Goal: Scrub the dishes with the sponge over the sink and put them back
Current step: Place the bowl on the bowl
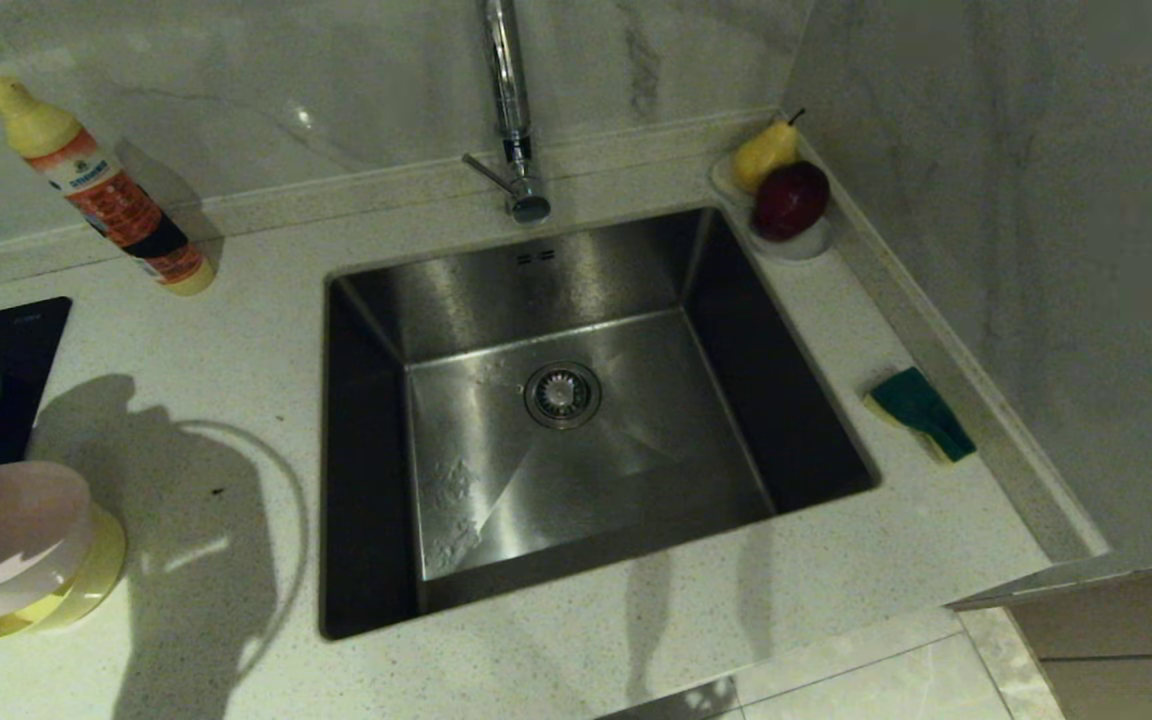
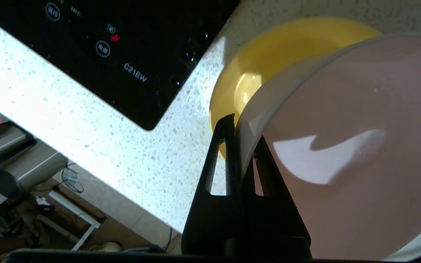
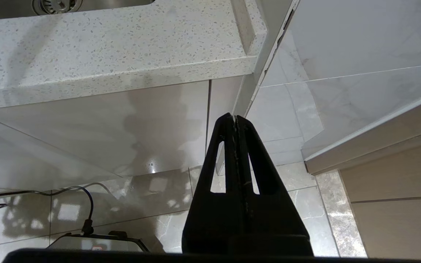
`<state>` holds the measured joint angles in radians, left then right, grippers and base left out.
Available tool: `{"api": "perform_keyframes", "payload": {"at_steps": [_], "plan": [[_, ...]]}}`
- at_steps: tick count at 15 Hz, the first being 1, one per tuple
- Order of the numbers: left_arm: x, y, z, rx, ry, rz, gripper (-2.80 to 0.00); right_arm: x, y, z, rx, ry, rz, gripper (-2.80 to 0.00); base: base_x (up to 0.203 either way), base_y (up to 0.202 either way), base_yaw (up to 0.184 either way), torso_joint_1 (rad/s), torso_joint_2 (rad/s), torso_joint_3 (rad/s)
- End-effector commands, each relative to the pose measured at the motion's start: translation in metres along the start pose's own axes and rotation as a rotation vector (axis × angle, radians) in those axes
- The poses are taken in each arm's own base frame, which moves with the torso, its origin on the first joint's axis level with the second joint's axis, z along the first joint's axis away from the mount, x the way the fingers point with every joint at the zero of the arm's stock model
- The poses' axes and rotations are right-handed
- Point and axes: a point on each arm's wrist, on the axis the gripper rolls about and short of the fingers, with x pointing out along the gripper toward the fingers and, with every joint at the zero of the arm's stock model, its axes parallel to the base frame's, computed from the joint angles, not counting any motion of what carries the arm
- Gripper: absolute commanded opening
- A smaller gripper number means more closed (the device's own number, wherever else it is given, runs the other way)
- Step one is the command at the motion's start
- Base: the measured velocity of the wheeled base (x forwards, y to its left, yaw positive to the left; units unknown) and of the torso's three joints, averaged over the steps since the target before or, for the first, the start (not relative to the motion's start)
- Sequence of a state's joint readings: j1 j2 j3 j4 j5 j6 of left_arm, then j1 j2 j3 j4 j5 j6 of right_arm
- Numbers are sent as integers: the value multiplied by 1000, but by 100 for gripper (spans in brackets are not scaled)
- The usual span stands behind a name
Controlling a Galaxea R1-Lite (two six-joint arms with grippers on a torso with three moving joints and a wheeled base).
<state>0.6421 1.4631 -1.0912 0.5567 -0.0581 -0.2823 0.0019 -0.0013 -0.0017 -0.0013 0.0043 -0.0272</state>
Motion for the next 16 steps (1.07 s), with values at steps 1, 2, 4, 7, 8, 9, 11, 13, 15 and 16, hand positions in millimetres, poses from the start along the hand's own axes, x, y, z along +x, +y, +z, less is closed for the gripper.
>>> {"api": "perform_keyframes", "payload": {"at_steps": [1,2,4,7,8,9,11,13,15,16], "plan": [[8,1,-3,-4,6,2,-280,0,0,0,0,0,1,-280,0,0,0,0,0,0],[12,2,-2,-3,-11,-2,-280,0,0,0,0,0,0,-280,0,0,0,0,0,0],[15,2,0,-6,-33,-4,-280,0,0,0,0,0,0,-280,0,0,0,0,0,0],[16,2,2,-15,-46,-34,-280,0,0,0,0,0,1,-280,0,0,0,0,0,0],[14,3,2,-22,-45,-63,-280,0,0,0,0,0,0,-280,0,0,0,0,0,0],[14,4,2,-25,-39,-92,-280,0,0,0,0,0,1,-280,0,0,0,0,0,0],[14,5,-1,-29,-21,-132,-280,0,0,0,0,0,0,-280,0,0,0,0,0,0],[16,5,-6,-28,11,-188,-280,0,0,0,0,0,0,-280,0,0,0,0,0,0],[19,6,-7,-26,22,-188,-280,0,0,0,0,0,1,-280,0,0,0,0,0,0],[21,6,-6,-28,15,-186,-280,0,0,0,0,0,1,-280,0,0,0,0,0,0]]}}
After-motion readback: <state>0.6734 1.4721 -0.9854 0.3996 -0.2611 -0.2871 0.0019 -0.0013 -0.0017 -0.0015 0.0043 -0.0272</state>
